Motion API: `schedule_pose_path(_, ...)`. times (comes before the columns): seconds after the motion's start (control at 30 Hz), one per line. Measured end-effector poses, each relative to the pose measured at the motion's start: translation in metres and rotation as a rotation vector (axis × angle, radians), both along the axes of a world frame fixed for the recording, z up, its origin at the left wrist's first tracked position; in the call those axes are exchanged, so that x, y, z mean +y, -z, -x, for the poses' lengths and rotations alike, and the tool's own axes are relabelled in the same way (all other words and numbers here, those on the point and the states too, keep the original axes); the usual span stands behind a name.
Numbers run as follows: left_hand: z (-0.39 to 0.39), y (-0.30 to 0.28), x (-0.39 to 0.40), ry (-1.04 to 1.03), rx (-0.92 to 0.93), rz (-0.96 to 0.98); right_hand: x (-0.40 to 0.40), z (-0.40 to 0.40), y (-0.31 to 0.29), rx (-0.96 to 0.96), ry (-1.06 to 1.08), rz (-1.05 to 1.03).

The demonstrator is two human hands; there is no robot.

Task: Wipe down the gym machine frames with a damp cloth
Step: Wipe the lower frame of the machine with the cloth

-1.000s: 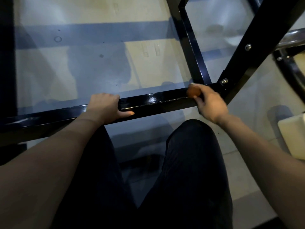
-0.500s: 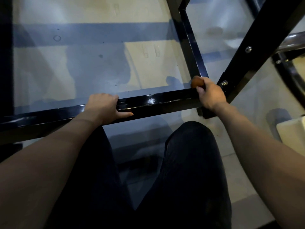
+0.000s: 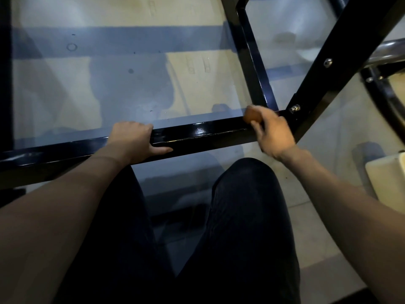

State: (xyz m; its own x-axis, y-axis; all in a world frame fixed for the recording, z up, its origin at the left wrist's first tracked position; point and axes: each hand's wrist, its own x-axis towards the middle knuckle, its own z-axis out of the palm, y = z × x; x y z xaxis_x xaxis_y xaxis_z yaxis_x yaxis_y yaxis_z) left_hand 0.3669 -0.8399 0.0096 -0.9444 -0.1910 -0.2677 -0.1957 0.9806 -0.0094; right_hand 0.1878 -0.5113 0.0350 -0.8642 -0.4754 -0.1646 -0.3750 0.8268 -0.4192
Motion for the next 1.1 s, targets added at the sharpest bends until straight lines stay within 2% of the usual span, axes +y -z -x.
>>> schedule_pose_path(0.07,0.001,-0.001,-0.001,-0.008,-0.003,-0.003,0.016,-0.017,-0.007,-0.004,-0.177,-0.01)
schedule_pose_path(0.1,0.0,-0.002,-0.001,-0.01,-0.009,-0.003,0.027,-0.013,-0.008,0.025,-0.186,-0.049)
schedule_pose_path(0.23,0.001,-0.003,0.0,-0.009,-0.016,-0.001,0.037,0.033,-0.006,0.081,0.141,-0.208)
schedule_pose_path(0.3,0.001,-0.003,0.0,-0.009,-0.014,-0.005,0.023,0.04,-0.001,0.045,0.202,-0.177)
schedule_pose_path(0.4,0.0,-0.003,0.0,-0.005,-0.017,-0.005,0.018,0.017,-0.006,-0.031,-0.022,-0.059)
schedule_pose_path(0.5,0.0,-0.004,-0.001,-0.005,-0.029,0.008,0.037,0.014,-0.02,0.024,-0.156,-0.148)
schedule_pose_path(0.57,0.0,-0.004,0.0,-0.001,-0.024,0.002,0.042,0.032,-0.023,0.118,-0.066,-0.281)
schedule_pose_path(0.67,0.0,-0.004,-0.001,-0.004,-0.021,-0.003,0.023,0.047,-0.017,0.153,0.101,-0.431)
schedule_pose_path(0.77,-0.001,-0.002,-0.002,0.001,-0.01,-0.01,-0.006,0.038,-0.009,0.151,0.224,-0.402)
schedule_pose_path(0.83,-0.001,-0.002,-0.002,0.003,-0.012,-0.009,-0.015,0.021,-0.008,0.121,0.166,-0.298)
schedule_pose_path(0.9,0.0,-0.004,-0.001,-0.003,-0.012,-0.006,-0.007,0.003,-0.011,0.096,0.001,-0.23)
schedule_pose_path(0.97,-0.001,-0.007,-0.001,-0.017,-0.023,0.004,0.009,0.002,-0.017,0.116,-0.07,-0.28)
schedule_pose_path(1.1,-0.003,-0.007,-0.001,-0.044,-0.038,-0.026,0.017,0.037,-0.017,0.131,0.237,-0.384)
